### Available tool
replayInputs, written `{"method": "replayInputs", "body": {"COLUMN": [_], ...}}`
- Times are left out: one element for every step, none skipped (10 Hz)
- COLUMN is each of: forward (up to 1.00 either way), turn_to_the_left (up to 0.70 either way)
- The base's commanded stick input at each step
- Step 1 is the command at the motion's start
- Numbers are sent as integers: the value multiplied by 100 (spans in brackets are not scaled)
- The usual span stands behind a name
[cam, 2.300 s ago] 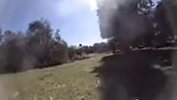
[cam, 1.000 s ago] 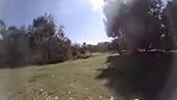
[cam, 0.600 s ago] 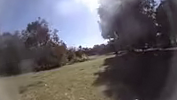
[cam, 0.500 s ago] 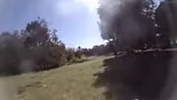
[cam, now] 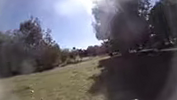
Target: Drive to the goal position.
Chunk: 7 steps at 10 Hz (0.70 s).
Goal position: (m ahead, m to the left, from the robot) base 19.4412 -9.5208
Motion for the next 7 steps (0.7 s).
{"method": "replayInputs", "body": {"forward": [70, 70, 70, 70, 70, 70, 70], "turn_to_the_left": [0, 0, 0, 0, 0, 0, 0]}}
